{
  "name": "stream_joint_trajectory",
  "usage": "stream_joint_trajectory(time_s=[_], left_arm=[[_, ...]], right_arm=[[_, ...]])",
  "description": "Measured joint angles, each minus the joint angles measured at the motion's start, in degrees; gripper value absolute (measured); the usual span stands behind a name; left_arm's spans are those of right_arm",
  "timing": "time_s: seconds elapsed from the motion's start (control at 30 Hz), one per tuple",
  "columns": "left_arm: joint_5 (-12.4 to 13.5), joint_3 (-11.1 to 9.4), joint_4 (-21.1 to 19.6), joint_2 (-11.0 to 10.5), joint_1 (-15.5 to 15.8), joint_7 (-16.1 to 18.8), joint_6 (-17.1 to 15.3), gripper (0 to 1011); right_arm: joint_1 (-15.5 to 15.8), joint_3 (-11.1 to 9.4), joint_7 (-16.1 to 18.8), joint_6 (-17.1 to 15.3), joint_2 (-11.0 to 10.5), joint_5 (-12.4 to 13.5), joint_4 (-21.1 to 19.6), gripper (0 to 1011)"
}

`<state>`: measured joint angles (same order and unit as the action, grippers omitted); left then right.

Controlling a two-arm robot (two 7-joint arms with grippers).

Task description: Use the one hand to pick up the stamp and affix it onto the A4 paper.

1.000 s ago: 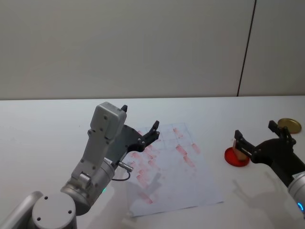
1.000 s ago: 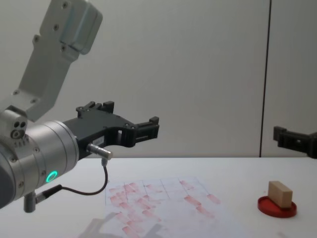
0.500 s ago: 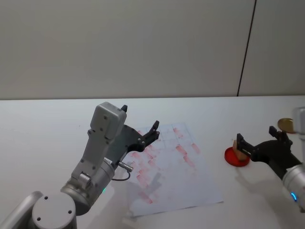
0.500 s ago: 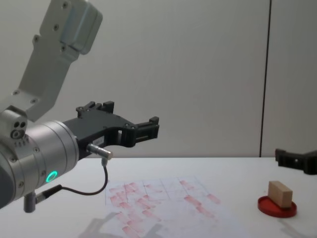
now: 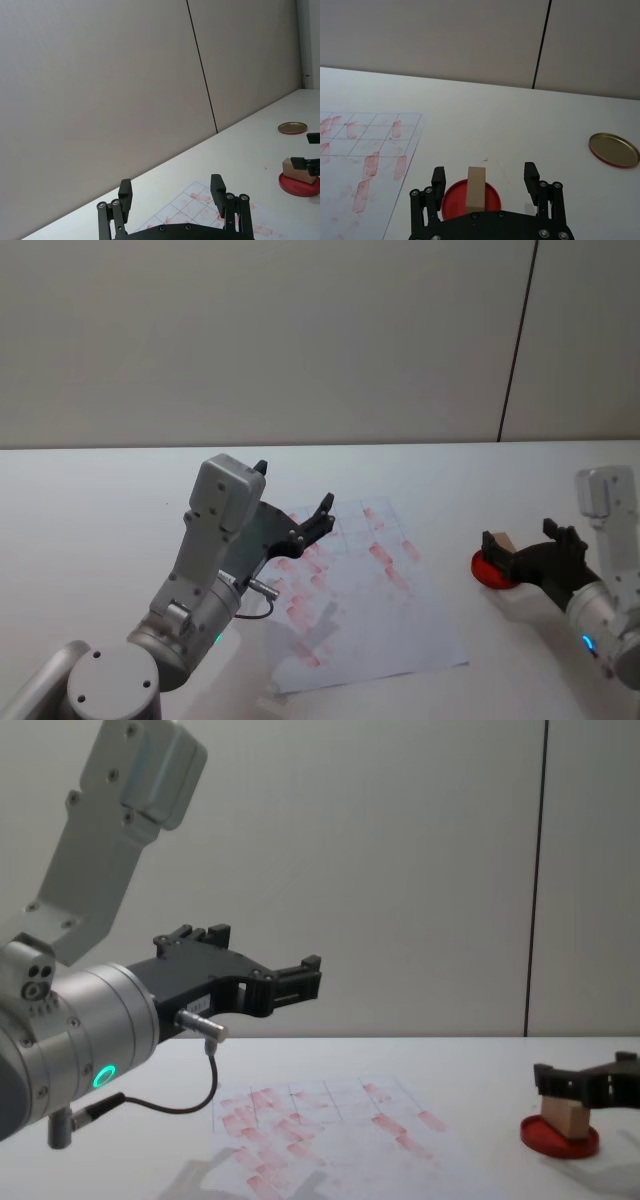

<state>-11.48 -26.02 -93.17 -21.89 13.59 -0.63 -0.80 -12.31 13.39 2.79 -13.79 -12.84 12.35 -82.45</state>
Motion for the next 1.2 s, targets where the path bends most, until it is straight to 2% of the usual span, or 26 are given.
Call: stream_joint_trajectory(time_s=[0.33,0.37,0.43,0.53,0.87,1.2], left_arm=[[0.0,0.0,0.0,0.0,0.0,0.0,0.0,993],[0.0,0.0,0.0,0.0,0.0,0.0,0.0,993],[0.0,0.0,0.0,0.0,0.0,0.0,0.0,993],[0.0,0.0,0.0,0.0,0.0,0.0,0.0,993],[0.0,0.0,0.0,0.0,0.0,0.0,0.0,993],[0.0,0.0,0.0,0.0,0.0,0.0,0.0,993]], right_arm=[[-2.1,0.8,0.8,-0.4,1.6,-0.8,4.5,756],[-2.3,0.9,0.8,-0.4,1.7,-0.9,5.0,692],[-2.7,1.0,0.8,-0.6,2.0,-1.1,5.6,676],[-2.9,1.1,0.8,-0.8,2.2,-1.2,6.1,534],[-3.3,1.2,0.0,-1.6,2.6,-1.9,6.7,229],[-3.2,0.9,-1.9,-3.2,2.7,-2.2,6.7,217]])
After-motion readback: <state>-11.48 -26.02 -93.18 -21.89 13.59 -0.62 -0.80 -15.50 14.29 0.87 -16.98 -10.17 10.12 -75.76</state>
